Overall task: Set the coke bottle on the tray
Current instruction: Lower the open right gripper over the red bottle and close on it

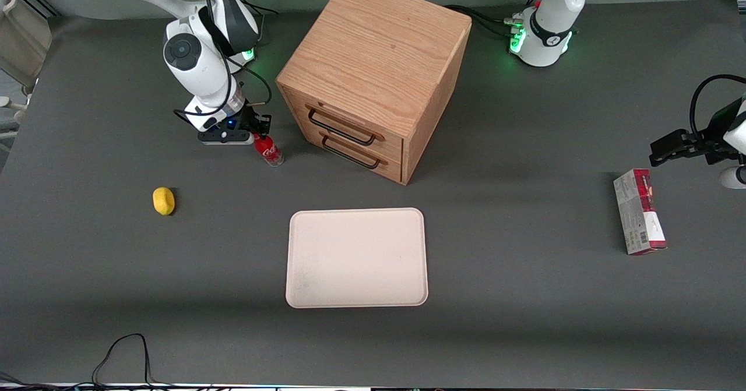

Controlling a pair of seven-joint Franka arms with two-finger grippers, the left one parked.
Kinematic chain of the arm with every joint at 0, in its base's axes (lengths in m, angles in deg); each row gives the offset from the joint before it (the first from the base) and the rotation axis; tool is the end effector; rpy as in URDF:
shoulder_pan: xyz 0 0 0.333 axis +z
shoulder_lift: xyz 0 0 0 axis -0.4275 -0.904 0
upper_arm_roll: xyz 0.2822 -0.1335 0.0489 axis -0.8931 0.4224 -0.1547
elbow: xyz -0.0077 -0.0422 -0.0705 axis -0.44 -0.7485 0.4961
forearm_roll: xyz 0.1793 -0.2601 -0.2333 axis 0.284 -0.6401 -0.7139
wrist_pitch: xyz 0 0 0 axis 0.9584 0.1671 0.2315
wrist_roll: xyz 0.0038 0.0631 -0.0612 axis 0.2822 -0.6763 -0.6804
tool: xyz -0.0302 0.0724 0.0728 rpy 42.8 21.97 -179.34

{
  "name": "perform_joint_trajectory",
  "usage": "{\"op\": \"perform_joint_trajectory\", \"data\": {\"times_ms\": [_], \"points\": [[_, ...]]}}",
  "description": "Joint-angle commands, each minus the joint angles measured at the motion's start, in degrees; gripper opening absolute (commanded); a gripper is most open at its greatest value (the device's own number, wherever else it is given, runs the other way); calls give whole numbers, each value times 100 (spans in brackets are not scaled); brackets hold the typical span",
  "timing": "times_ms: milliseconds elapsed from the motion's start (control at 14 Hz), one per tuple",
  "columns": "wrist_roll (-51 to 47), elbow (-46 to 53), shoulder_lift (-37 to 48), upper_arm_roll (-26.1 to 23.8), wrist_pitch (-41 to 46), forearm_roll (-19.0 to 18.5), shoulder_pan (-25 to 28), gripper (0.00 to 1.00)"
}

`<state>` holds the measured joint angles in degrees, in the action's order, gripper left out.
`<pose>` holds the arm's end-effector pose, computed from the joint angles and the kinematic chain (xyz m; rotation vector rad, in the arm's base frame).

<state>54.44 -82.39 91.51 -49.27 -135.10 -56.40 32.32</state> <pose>0.3894 0.1888 0.3205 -3.1089 0.0919 0.0224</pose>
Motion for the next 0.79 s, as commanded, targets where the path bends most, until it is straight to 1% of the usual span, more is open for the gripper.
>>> {"op": "perform_joint_trajectory", "data": {"times_ms": [0,143,214,357,429,571,714], "points": [[86,765,-48,22,763,60,-51,6],[130,1555,-170,75,1554,43,-86,6],[157,2055,-319,171,1958,-27,-86,6],[166,3180,-740,304,2846,-325,-86,6],[175,3760,-960,313,3224,-361,-86,6],[166,4771,-1356,348,3762,-397,-86,6],[175,5860,-1865,383,4271,-616,-51,6]]}}
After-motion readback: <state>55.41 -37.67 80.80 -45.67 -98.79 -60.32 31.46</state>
